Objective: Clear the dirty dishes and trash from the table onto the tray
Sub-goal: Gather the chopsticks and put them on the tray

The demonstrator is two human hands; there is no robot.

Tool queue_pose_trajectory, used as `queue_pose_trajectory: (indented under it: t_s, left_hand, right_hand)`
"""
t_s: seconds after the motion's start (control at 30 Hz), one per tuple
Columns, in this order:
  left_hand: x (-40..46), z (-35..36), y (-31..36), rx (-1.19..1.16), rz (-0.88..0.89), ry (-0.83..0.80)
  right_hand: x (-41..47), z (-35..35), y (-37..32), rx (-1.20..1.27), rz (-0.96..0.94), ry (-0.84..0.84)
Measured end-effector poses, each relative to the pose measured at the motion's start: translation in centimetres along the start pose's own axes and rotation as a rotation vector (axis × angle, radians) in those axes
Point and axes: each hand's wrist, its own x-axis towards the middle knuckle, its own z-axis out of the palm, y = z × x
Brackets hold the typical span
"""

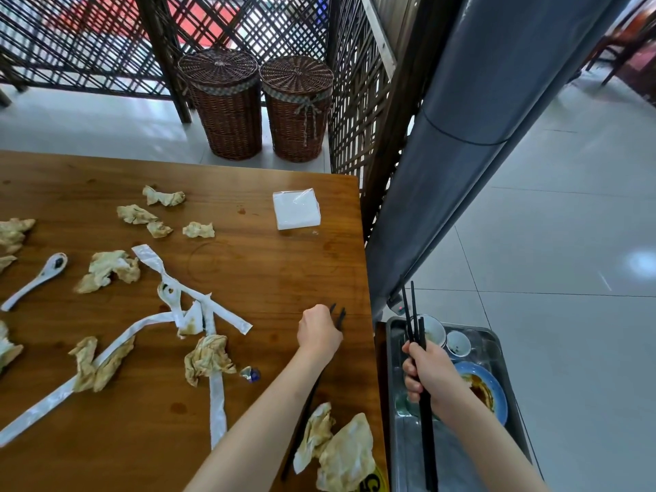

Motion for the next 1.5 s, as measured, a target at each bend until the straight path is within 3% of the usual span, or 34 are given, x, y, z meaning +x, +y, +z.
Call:
queue_pose_trajectory:
  t_s: [0.37, 0.53, 0.8, 0.93, 1.03, 1.27, 1.5]
  left_hand:
    - [1.0, -3.3, -1.3, -0.085, -0.033, -0.101]
    - [1.5, -6.9, -2.5, -0.273, 0.051, -0.129]
    - [-0.5, -11.7, -2.1, -0.733, 0.247, 0.102]
    - [-2.5, -12.9, -0.9, -0.866, 0.317, 0.346]
    - [-3.7, -12.9, -0.3, -0.912, 0.330, 0.431]
    - [-4.6, -11.2, -1.1, -0.925, 0.304, 0.481]
    - [-4.5, -10.6, -1.4, -0.905, 0.134, 0.426]
  right_hand:
    - [-0.1, 0.8, -0.1, 0.021, -0.016, -0.021]
    - [-0.3, 1.8, -0.6, 0.037, -0.036, -0.038]
    - [-0.4, 3.6, -1.8, 0.015, -0.082, -0.031]
    - [-0.2, 4.5, -2.5, -0.006, -0.123, -0.030]
    - [-0.4, 5.0, -2.9, -0.027, -0.160, -0.034]
    - [-0.9, 4.9, -3.2, -0.058, -0.194, -0.067]
    - [-1.3, 3.8, -3.2, -0.096, -0.204, -0.085]
